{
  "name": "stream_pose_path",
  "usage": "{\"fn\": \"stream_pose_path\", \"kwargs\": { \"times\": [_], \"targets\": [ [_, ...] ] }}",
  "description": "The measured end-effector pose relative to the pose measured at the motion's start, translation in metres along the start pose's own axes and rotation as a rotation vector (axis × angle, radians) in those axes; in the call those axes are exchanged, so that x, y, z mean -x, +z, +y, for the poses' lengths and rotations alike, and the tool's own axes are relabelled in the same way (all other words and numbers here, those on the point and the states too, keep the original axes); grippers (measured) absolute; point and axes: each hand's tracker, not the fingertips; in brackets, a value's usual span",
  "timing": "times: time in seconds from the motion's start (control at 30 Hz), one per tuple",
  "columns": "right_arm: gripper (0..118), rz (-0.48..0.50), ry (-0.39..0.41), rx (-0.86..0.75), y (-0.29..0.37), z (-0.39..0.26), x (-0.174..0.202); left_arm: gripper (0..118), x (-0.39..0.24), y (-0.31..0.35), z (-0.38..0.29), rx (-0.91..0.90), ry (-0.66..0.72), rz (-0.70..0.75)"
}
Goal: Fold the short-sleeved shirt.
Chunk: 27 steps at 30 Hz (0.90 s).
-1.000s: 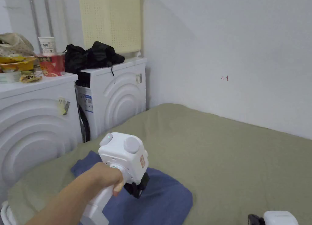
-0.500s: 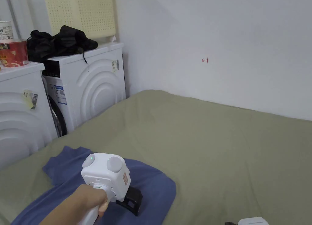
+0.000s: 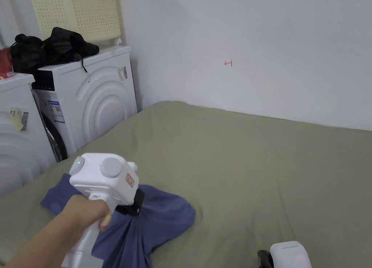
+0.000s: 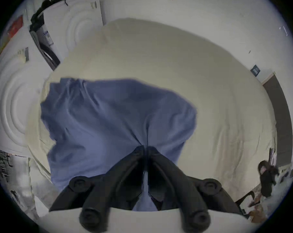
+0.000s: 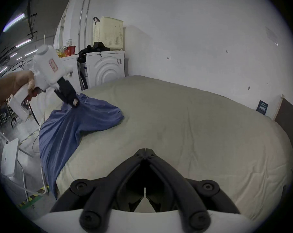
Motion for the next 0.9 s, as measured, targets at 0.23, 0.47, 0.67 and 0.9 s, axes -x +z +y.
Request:
{"fn": "stream_pose_path", "kwargs": {
  "times": [0.23,0.47,0.67,0.9],
  "targets": [
    [0,-0.126,-0.056,-0.012,0.036,0.002,-0.054,4,-0.075,0.053,0.032,-0.09,-0.13,-0.13],
    [0,-0.335,-0.114,-0.001,0.099,-0.008,-0.143,4,-0.223,0.074,0.047,-0.133,-0.318,-0.251],
    [0,-0.537,-0.192,0.026,0.163,-0.027,-0.217,4,-0.378,0.072,0.04,-0.123,-0.502,-0.455],
    [0,-0.733,-0.301,0.045,0.227,-0.057,-0.281,4,-0.542,0.045,-0.017,-0.012,-0.683,-0.64]
  ]
}}
